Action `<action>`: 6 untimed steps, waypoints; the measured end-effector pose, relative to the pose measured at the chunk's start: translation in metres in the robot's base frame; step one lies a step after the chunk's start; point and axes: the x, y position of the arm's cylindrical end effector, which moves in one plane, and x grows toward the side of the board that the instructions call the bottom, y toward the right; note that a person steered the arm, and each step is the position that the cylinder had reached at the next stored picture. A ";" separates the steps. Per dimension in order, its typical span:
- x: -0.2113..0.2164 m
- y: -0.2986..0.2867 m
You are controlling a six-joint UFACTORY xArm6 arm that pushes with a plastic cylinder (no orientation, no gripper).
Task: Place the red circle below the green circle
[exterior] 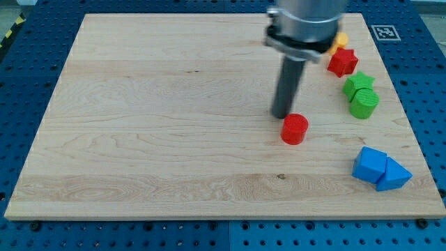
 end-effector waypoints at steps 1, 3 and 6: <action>0.030 -0.005; 0.041 0.005; 0.041 0.101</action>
